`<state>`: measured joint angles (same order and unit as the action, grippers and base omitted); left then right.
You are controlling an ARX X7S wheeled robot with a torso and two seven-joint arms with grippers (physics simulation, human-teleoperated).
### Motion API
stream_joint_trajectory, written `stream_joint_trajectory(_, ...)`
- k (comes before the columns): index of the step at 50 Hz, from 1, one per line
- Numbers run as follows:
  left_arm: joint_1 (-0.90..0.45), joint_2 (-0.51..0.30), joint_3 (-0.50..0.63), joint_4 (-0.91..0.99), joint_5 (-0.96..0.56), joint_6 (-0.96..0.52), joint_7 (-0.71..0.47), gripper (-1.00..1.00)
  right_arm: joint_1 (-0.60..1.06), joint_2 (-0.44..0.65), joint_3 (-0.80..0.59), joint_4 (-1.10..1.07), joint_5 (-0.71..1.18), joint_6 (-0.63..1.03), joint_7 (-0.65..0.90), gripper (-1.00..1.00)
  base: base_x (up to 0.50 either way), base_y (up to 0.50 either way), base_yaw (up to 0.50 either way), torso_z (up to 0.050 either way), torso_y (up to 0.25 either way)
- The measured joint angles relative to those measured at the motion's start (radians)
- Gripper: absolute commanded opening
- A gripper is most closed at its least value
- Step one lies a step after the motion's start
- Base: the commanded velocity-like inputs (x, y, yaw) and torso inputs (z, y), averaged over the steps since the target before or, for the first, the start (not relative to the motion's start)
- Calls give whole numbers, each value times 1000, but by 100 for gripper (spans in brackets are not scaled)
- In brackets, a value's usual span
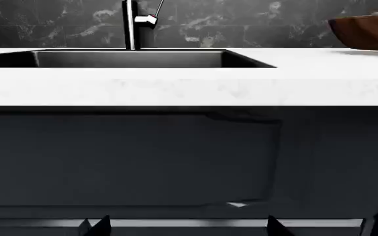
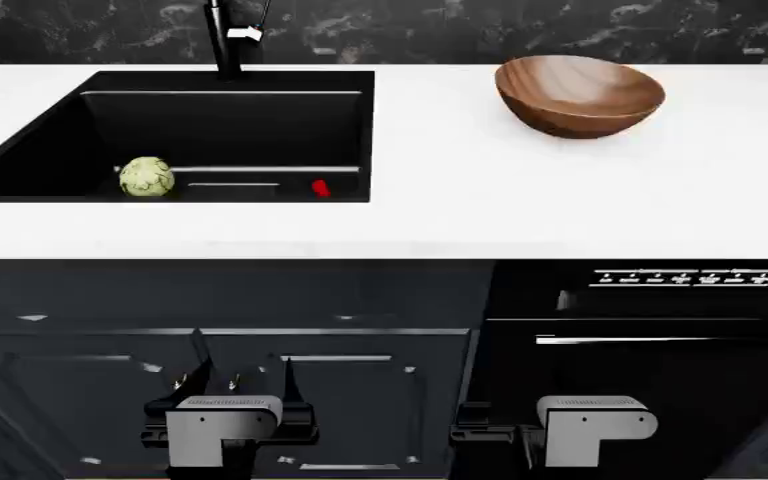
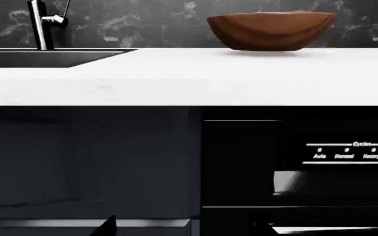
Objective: Pick the tomatos and chili peppers from the sink and place them in one bowl. Place the artichoke in the other bowl. Then turn off the sink faucet.
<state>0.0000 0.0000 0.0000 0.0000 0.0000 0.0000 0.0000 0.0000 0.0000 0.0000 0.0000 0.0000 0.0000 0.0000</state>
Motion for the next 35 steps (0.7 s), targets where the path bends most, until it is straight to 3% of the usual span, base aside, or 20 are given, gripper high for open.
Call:
stream_joint_trajectory(21,-2,-46,51,-3,-27,-2,-48,100,-3,44,-61,0,24,-11,46,100,0,2,0,0,0)
stream_joint_trajectory(35,-4,-65,79,-6,-39,-6,-76,100,-1,69,-90,5,44,-23,67,100,0,479,0,0,0)
